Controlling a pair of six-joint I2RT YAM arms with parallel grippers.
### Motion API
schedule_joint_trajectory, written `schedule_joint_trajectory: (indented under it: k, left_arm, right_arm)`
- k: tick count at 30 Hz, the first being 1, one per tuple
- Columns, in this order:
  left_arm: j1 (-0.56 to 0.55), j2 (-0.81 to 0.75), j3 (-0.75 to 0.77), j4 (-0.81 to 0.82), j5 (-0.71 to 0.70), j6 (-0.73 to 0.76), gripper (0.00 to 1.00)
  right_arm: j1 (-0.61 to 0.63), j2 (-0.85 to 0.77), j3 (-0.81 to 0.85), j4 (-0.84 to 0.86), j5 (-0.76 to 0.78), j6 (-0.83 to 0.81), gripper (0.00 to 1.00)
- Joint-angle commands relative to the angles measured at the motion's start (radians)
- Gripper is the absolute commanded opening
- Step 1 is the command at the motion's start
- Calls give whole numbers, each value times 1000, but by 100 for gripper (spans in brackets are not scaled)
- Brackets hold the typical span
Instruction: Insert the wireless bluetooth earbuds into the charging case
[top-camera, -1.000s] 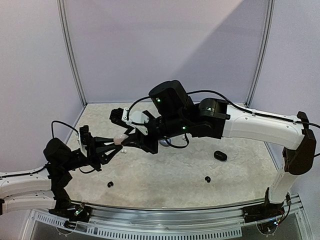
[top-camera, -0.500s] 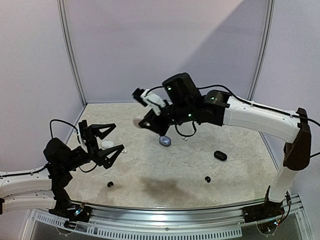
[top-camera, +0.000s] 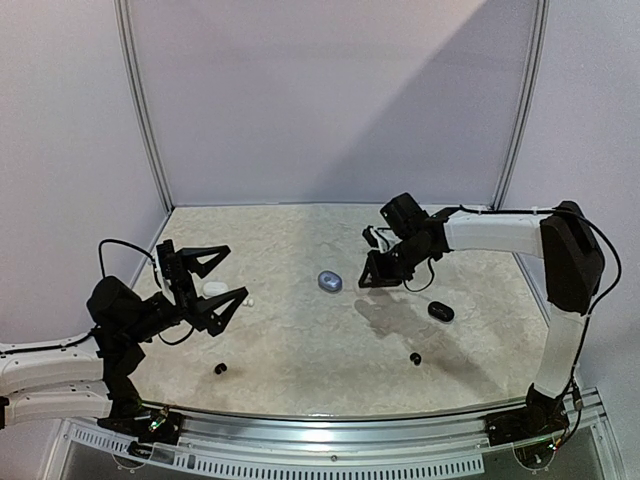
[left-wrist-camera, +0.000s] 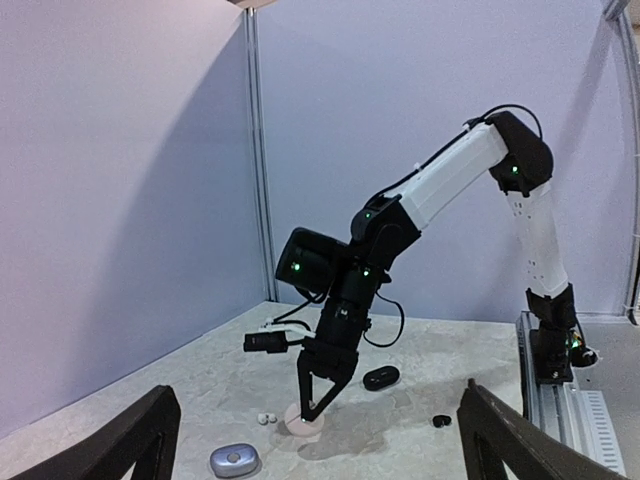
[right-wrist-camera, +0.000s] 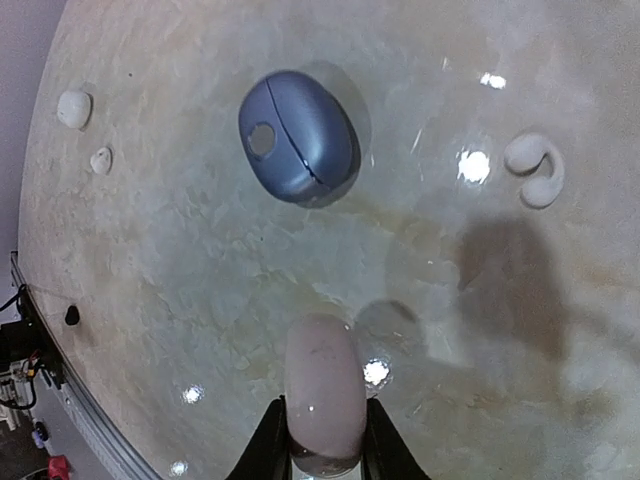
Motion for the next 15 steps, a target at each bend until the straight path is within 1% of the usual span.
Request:
schedule_joint_trajectory:
  k: [1, 4, 8, 9, 10, 12, 15]
  left_arm:
    - [-5, -5, -21, 15, 2, 8, 99]
    - [-4, -11, -22, 9, 15, 9, 99]
    - [-5, -10, -22, 8, 19, 13, 99]
    - [-5, -9, -22, 9, 19, 11, 99]
    - [-6, -8, -21, 10, 19, 11, 99]
    - [-6, -7, -22, 10, 21, 11, 99]
    - [-5, -8, -22, 9, 20, 15, 99]
  right_arm:
    - [-27, 82, -14, 56, -151, 62, 0]
    - [-43, 129, -17, 51, -155, 55, 0]
    - [-76, 147, -44, 89, -170, 69, 0]
    - [-81, 149, -45, 91, -171, 68, 2]
    - [-87, 153, -45, 93, -175, 65, 5]
    - [-93, 166, -34, 82, -182, 59, 16]
    - [-98, 199, 4, 6, -156, 26, 37]
